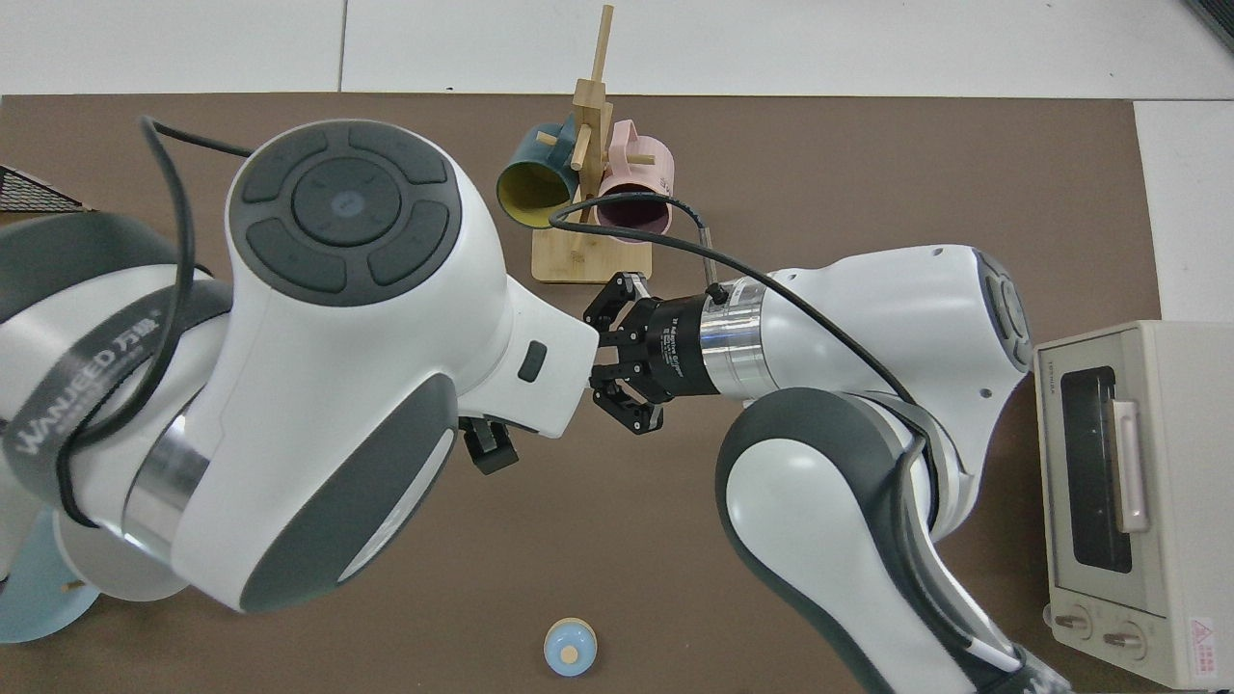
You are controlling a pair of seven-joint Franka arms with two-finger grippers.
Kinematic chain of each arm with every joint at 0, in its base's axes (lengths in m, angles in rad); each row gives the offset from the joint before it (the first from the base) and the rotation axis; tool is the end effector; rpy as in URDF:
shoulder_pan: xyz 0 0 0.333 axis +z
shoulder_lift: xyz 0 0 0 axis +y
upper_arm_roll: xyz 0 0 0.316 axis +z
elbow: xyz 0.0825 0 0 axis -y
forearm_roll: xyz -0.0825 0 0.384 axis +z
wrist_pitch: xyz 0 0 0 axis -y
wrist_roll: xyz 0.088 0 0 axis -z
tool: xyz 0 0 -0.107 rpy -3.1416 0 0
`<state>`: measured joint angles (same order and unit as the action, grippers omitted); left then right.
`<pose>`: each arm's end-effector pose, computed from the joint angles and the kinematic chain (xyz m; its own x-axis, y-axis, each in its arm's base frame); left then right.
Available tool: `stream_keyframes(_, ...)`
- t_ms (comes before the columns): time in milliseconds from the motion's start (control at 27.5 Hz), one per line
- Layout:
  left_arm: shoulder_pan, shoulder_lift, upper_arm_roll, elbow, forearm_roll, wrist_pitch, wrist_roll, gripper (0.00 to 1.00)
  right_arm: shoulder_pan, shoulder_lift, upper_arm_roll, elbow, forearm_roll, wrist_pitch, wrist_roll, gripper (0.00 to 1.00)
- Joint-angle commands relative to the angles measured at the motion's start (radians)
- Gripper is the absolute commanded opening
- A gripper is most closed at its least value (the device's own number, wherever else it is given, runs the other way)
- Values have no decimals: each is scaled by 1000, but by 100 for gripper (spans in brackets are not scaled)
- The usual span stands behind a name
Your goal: Put markers into pen holder
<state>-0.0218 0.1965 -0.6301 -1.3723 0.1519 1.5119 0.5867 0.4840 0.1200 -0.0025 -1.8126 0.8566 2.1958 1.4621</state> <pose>0.5086 -0.3183 0.6180 0.3408 -0.9394 -0.0369 -0.9401 -0.3403 -0.0193 0.5417 0.3132 0.5090 0.1742 -0.6980 -0.6946 -0.9841 -0.0986 -0.1477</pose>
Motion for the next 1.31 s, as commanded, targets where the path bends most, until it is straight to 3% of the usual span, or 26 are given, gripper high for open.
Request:
stream_keyframes(0, 0, -26, -20, -39, 3, 51, -11, 61, -16, -25, 9, -25, -13, -13, -23, 0)
stream_keyframes(109, 2, -31, -22, -57, 3, 51, -13, 57, -16, -25, 9, -25, -13, -13, -23, 0)
stream_keyframes(690, 22, -55, -11, -90, 9, 40, 10, 56, -15, -23, 9, -24, -13, -11, -23, 0)
stream_keyframes(726, 22, -58, -11, -91, 12, 40, 10, 51, -15, -23, 9, -24, -13, -11, -23, 0)
stream_keyframes(763, 22, -58, -11, -90, 14, 39, 10, 38, -15, -23, 9, -24, -14, -11, -23, 0)
stream_keyframes(835, 22, -58, -11, -90, 17, 34, 10, 3, -15, -25, 9, -24, -14, -11, -23, 0)
stream_keyframes(1235, 20, -57, -17, -82, 90, 48, 1, 0, -15, -25, 9, -24, -14, -11, -23, 0)
stream_keyframes(1271, 20, -57, -17, -82, 90, 48, -2, 0, -15, -25, 9, -24, -14, -11, -23, 21)
